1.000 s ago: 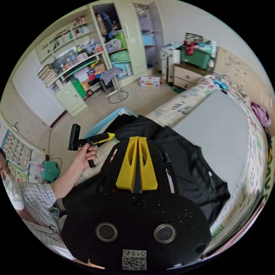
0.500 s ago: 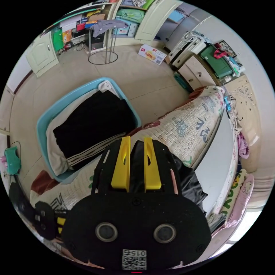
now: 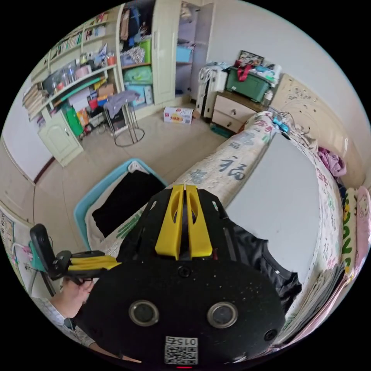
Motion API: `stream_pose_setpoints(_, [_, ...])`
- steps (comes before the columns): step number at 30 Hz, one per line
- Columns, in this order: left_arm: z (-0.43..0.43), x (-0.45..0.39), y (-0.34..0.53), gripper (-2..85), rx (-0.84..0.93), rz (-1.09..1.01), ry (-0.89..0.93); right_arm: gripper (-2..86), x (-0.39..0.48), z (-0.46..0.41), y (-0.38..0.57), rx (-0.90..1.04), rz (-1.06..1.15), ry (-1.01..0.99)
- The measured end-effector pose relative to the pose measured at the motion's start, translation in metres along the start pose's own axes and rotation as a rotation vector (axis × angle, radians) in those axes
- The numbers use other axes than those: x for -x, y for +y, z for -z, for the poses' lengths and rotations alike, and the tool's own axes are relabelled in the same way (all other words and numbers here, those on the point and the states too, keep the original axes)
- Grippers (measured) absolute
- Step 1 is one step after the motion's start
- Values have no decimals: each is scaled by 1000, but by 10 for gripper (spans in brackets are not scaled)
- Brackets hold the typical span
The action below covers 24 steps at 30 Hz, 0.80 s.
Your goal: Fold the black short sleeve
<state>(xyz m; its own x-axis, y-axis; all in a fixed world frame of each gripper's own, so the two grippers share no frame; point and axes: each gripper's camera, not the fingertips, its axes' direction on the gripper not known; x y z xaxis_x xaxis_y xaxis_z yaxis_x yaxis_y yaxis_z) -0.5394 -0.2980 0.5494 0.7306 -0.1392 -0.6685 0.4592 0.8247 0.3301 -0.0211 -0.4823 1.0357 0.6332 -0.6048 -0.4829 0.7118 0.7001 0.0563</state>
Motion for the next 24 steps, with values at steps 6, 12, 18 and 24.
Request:
stream_pose_setpoints(6, [-31, -95, 15, -5, 101, -444, 20, -8, -108, 88, 93, -75, -161, -93])
stream_pose_setpoints(12, [-86, -156, 45, -4, 356, -683, 91, -8, -164, 100, 203, -12, -297, -124])
stream_pose_setpoints(18, [-111, -177, 59, -3, 481, -737, 136, -7, -184, 82, 261, 87, -391, -128])
stream_pose_setpoints(24, [-95, -161, 45, 31, 327, -637, 33, 3, -166, 107, 282, 118, -322, 57])
